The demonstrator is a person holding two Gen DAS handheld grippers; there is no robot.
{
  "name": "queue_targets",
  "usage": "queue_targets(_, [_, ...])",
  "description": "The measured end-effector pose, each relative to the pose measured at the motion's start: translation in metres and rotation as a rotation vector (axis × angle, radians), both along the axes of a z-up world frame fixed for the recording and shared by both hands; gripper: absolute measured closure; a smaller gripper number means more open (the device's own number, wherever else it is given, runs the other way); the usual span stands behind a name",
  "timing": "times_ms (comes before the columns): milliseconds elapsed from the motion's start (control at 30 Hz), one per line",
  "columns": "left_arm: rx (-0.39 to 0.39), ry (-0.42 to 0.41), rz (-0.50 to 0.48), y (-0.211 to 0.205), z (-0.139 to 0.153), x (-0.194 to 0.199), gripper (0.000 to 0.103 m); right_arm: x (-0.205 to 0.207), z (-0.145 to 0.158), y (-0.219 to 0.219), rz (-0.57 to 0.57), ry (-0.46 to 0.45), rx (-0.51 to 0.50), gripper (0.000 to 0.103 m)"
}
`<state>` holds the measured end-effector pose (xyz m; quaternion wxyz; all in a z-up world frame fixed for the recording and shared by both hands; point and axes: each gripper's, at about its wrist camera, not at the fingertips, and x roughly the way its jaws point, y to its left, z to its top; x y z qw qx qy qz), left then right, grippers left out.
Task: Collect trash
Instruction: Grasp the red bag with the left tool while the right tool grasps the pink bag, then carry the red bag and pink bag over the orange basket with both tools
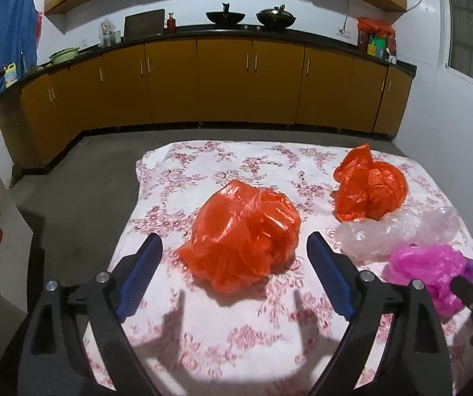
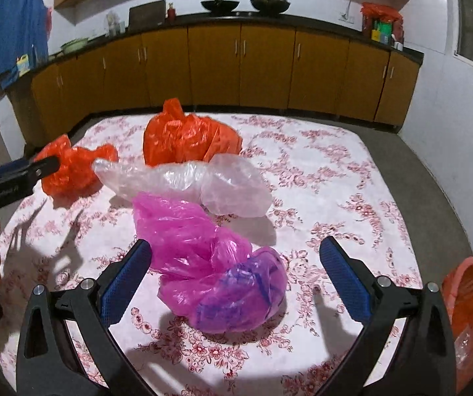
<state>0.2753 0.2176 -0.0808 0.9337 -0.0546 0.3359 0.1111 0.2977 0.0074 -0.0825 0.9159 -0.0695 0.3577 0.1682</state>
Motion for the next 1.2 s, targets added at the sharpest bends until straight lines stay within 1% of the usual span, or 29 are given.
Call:
queue_targets(67, [-0.002, 0.022, -0.002, 0.002, -0.005, 0.009, 0.016, 0.002, -0.001, 0.002, 0.015, 0.009, -0.005, 0.003])
queue_targets(167, [-0.006, 0.047, -0.013, 0.004, -0.011, 0.018, 0.016, 0.005, -0.005, 0.008, 0.048, 0.031, -0.009, 0.007])
queue_targets(233, [-0.009, 0.065, -0.025, 0.004, -0.015, 0.025, 0.016, 0.007, -0.008, 0.012, 0.075, 0.056, -0.003, 0.017])
queue_targets(267, [-0.015, 0.070, -0.036, 0.004, -0.017, 0.028, 0.016, 0.008, -0.011, 0.014, 0.089, 0.073, 0.003, 0.020])
queue_targets(300, [-0.018, 0.075, -0.041, 0.004, -0.018, 0.030, 0.018, 0.008, -0.013, 0.015, 0.097, 0.085, 0.008, 0.024])
queue_targets(333, [-0.023, 0.082, -0.049, 0.004, -0.020, 0.032, 0.024, 0.008, -0.016, 0.016, 0.104, 0.097, 0.015, 0.028])
queue_targets(367, [-0.032, 0.090, -0.058, 0.004, -0.021, 0.034, 0.026, 0.007, -0.018, 0.017, 0.107, 0.102, 0.017, 0.029])
queue_targets(433, [-0.041, 0.092, -0.068, 0.004, -0.023, 0.036, 0.033, 0.005, -0.020, 0.019, 0.119, 0.107, 0.020, 0.034])
queue_targets(467, [-0.045, 0.090, -0.077, 0.004, -0.024, 0.036, 0.035, 0.003, -0.020, 0.020, 0.119, 0.103, 0.020, 0.034])
queue_targets(533, [-0.049, 0.087, -0.095, 0.002, -0.024, 0.036, 0.044, 0.001, -0.018, 0.019, 0.125, 0.098, 0.030, 0.038])
queue_targets(567, [-0.047, 0.086, -0.103, 0.000, -0.023, 0.035, 0.046, 0.000, -0.017, 0.017, 0.126, 0.097, 0.037, 0.039])
queue_targets(633, [-0.041, 0.083, -0.116, -0.002, -0.023, 0.035, 0.054, -0.003, -0.015, 0.014, 0.128, 0.095, 0.052, 0.041])
queue_targets(667, [-0.038, 0.080, -0.124, -0.004, -0.023, 0.035, 0.055, -0.005, -0.014, 0.013, 0.129, 0.093, 0.057, 0.041])
queue_targets(733, [-0.032, 0.075, -0.132, -0.006, -0.023, 0.034, 0.061, -0.008, -0.012, 0.010, 0.129, 0.091, 0.063, 0.043])
queue_targets(833, [-0.025, 0.068, -0.136, -0.008, -0.022, 0.030, 0.065, -0.014, -0.010, 0.005, 0.129, 0.088, 0.071, 0.043])
queue_targets(1033, [-0.033, 0.042, -0.125, -0.009, -0.012, 0.012, 0.067, -0.031, 0.002, -0.008, 0.122, 0.063, 0.106, 0.043])
queue_targets(1200, [-0.047, -0.012, -0.139, -0.019, 0.011, -0.015, 0.067, -0.051, 0.020, -0.028, 0.094, 0.011, 0.132, 0.044])
